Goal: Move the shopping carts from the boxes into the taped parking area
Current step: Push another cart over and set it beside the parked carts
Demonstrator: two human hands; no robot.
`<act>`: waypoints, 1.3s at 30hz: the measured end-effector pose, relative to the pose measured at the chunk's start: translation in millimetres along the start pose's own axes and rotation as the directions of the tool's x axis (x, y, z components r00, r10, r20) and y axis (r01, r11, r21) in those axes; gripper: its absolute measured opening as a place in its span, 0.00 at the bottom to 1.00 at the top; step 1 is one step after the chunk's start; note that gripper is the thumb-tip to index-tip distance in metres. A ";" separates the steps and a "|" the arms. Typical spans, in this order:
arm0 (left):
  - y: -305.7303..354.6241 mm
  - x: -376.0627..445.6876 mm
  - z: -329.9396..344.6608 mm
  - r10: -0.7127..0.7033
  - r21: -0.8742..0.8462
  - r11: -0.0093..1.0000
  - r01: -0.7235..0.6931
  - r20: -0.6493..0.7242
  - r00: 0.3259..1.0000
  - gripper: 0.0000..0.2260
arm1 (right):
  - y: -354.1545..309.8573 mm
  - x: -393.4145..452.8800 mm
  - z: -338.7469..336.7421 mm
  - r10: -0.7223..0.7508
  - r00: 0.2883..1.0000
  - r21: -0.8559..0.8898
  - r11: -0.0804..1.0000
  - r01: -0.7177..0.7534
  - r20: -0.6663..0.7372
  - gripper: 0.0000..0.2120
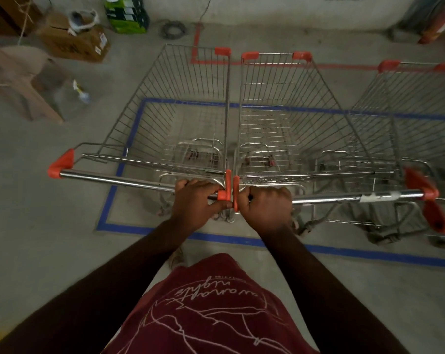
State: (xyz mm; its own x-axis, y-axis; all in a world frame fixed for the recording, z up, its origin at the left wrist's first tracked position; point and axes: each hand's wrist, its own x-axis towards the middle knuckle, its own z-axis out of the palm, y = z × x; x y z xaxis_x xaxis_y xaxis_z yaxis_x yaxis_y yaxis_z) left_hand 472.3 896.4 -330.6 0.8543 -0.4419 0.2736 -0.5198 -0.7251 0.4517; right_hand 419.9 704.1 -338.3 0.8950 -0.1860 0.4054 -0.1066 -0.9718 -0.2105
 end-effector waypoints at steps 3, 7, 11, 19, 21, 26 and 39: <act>-3.6 -0.1 1.8 -0.002 0.008 1.000 0.002 0.001 1.000 0.20 | -1.5 3.6 1.0 0.017 0.999 -0.007 1.000 -0.017 -0.031 0.20; -6.9 -1.1 2.3 -0.007 0.011 1.000 0.007 -0.001 1.000 0.19 | -1.8 10.2 1.0 0.015 0.998 -0.033 0.999 -0.016 -0.054 0.19; -8.2 0.1 2.0 -0.009 0.025 1.000 0.008 0.010 1.000 0.19 | -2.1 12.9 0.7 0.014 0.998 -0.024 1.000 -0.016 -0.055 0.19; -11.6 3.3 2.0 -0.003 0.040 0.999 0.002 0.011 1.000 0.19 | -9.3 13.8 0.1 0.056 0.993 0.017 0.998 -0.055 -0.103 0.21; -11.2 5.7 1.0 0.007 0.038 0.999 -0.007 0.004 1.000 0.21 | -11.5 14.3 0.7 0.057 0.993 0.017 0.998 -0.056 -0.108 0.22; -13.2 8.4 -3.5 0.019 0.056 0.998 -0.019 0.008 1.000 0.23 | 1.6 11.8 0.1 -0.106 0.994 0.128 0.987 0.101 0.031 0.19; -13.2 14.2 -5.8 0.002 0.021 1.000 -0.002 0.015 1.000 0.23 | 26.0 6.9 -5.7 -0.334 0.931 0.194 0.933 0.304 0.144 0.16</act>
State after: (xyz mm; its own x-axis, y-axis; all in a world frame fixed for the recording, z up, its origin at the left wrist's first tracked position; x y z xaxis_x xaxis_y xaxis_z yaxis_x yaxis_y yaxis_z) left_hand 491.3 902.8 -327.7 0.8532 -0.4512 0.2616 -0.5216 -0.7351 0.4331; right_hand 420.9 676.7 -335.9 0.9318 0.1722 0.3195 0.2569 -0.9348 -0.2452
